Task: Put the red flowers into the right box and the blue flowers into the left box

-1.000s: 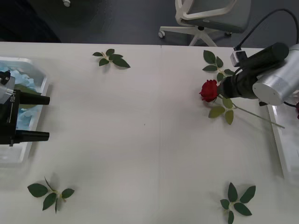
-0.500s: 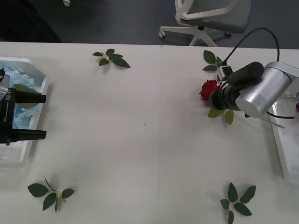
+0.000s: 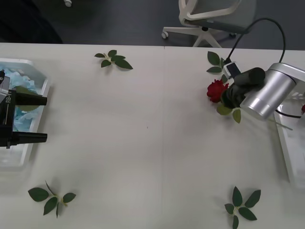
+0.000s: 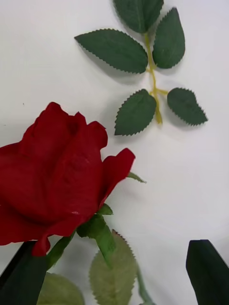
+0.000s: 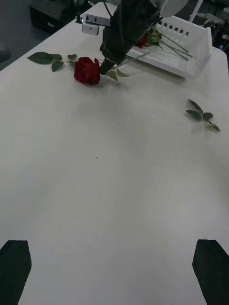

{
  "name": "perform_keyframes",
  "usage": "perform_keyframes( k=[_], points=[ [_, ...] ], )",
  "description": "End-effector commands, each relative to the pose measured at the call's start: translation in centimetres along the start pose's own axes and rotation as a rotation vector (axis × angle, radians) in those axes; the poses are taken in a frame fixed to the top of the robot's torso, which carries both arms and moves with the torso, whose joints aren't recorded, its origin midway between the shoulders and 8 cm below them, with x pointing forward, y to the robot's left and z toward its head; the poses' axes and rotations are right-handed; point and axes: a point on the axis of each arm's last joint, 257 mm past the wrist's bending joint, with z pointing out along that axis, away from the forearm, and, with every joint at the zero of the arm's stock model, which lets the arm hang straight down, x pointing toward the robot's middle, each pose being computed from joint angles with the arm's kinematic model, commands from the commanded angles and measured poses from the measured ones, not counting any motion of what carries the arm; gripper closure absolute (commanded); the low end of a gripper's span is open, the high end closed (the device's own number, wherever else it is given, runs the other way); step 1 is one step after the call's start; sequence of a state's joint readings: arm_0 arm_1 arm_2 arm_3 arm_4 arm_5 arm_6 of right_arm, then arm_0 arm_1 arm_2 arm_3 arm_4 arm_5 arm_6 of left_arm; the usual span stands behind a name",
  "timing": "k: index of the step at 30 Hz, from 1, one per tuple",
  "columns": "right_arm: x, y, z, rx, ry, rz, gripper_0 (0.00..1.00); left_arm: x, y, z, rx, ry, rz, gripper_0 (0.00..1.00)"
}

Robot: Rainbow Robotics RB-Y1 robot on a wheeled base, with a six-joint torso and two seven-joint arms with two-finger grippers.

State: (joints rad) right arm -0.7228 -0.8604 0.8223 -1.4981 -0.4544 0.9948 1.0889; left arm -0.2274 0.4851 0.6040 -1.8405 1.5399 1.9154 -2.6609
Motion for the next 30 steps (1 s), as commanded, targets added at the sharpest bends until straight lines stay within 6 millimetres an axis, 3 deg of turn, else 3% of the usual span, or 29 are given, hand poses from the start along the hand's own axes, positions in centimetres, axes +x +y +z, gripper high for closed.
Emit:
perform_keyframes(
  k=[1,13,30],
  points=[
    [-0.7,-1.1,-0.2,0.023,-0.018,-0.058,0.14,-0.5,0.4,-1.1,-0.014,0.021,0.071,0.0],
    [-0.5,-1.8,0.2,0.091,-0.034,-0.221,0.14,-0.5,0.4,-1.1,-0.014,0.021,0.071,0.0],
    [2.2,0.2,0.9,0.058,0.018,-0.42,0.14,-0.5,0.4,-1.1,-0.014,0.021,0.071,0.0]
  ],
)
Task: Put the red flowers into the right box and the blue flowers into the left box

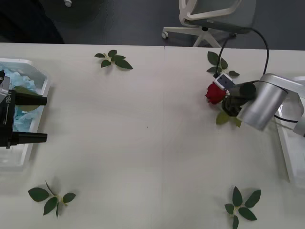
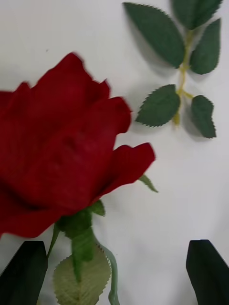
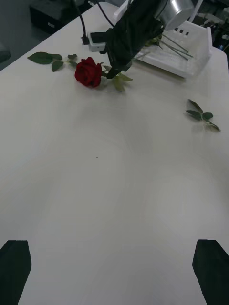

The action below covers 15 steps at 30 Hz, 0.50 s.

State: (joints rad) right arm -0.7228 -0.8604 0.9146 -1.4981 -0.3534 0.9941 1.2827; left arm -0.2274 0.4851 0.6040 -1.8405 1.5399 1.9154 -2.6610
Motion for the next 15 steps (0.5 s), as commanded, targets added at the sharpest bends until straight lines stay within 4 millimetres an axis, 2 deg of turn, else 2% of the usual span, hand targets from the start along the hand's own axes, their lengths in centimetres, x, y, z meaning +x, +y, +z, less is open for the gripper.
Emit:
perform_keyframes(
  k=[1,4,11,15],
  points=[
    [0.4,0.1,0.1,-0.001,0.003,-0.105,0.14,-0.5,0.4,-1.1,-0.014,0.021,0.07,0.0],
    [1.0,0.8,0.1,-0.03,0.022,-0.103,0.14,-0.5,0.4,-1.1,-0.014,0.021,0.07,0.0],
    [0.8,1.0,-1.2,-0.082,0.092,-0.136,0.14,-0.5,0.4,-1.1,-0.014,0.021,0.07,0.0],
    [-0.2,-0.2,-2.8,-0.111,0.138,-0.105,0.14,-0.5,0.4,-1.1,-0.014,0.021,0.07,0.0]
  ],
)
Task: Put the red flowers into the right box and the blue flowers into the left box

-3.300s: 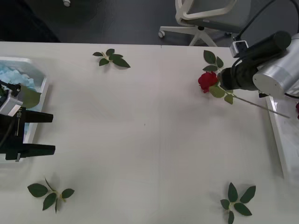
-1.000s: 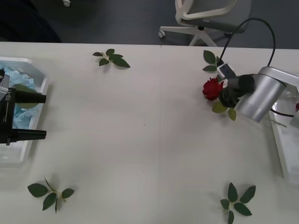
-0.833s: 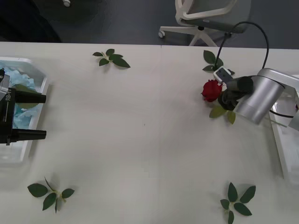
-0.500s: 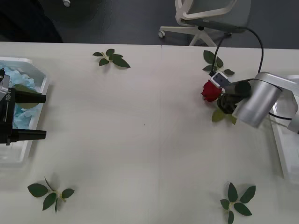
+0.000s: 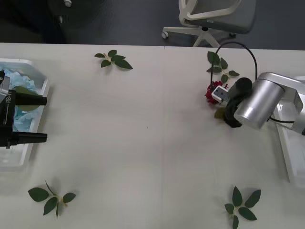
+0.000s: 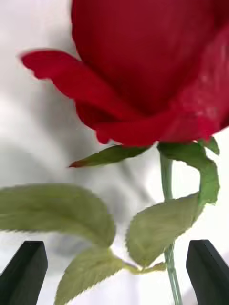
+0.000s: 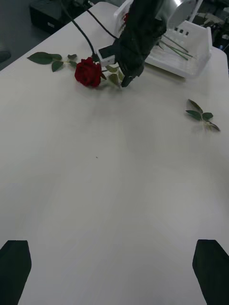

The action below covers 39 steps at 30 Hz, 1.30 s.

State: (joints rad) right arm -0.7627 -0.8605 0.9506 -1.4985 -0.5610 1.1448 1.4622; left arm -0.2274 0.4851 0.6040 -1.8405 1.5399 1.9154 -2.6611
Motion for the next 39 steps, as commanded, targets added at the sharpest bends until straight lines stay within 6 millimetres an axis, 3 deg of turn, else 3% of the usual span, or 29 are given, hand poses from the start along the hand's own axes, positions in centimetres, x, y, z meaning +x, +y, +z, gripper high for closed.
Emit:
perform_keyframes(
  k=[1,7,12,19,27,33,39],
  points=[
    [-3.2,-3.9,-3.3,0.022,-0.031,0.013,0.14,-0.5,0.4,-1.1,-0.014,0.021,0.07,0.0],
    [-5.2,-6.7,-5.2,0.035,-0.047,0.04,0.14,-0.5,0.4,-1.1,-0.014,0.021,0.07,0.0],
    [-3.4,-8.1,-4.9,0.066,0.033,0.035,0.14,-0.5,0.4,-1.1,-0.014,0.021,0.07,0.0],
    [-1.5,-6.4,-3.7,0.039,0.099,-0.032,0.14,-0.5,0.4,-1.1,-0.014,0.021,0.07,0.0],
    [-3.4,-3.9,-4.8,-0.039,0.081,-0.058,0.14,-0.5,0.4,-1.1,-0.014,0.021,0.07,0.0],
    [-3.9,-5.1,-5.9,-0.038,0.105,-0.055,0.14,-0.5,0.4,-1.1,-0.014,0.021,0.07,0.0],
    [-2.7,-6.9,-7.3,-0.029,0.18,-0.073,0.14,-0.5,0.4,-1.1,-0.014,0.021,0.07,0.0]
  ],
)
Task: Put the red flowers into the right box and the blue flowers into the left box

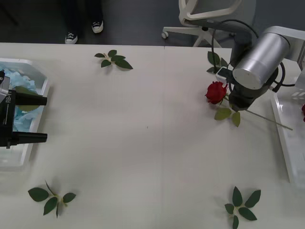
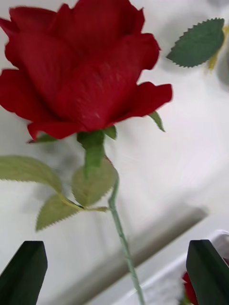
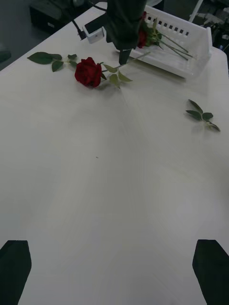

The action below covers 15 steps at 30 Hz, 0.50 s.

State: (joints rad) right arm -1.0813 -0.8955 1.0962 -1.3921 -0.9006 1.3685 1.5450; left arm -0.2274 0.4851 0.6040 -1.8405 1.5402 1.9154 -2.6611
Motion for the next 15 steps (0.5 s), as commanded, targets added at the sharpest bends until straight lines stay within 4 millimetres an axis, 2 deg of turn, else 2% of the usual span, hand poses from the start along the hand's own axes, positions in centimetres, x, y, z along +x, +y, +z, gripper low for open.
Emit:
perform_keyframes(
  k=[1,4,11,15],
  points=[
    [-1.0,-2.6,-2.6,0.036,-0.007,-0.042,0.14,-0.5,0.4,-1.1,-0.014,0.021,0.07,0.0],
    [-0.6,-2.7,-2.3,0.018,0.009,-0.022,0.14,-0.5,0.4,-1.1,-0.014,0.021,0.07,0.0],
    [-0.9,-0.6,-1.9,-0.052,0.014,-0.026,0.14,-0.5,0.4,-1.1,-0.014,0.021,0.07,0.0],
    [-1.1,1.5,-1.1,-0.112,0.032,-0.027,0.14,-0.5,0.4,-1.1,-0.014,0.021,0.07,0.0]
  ],
)
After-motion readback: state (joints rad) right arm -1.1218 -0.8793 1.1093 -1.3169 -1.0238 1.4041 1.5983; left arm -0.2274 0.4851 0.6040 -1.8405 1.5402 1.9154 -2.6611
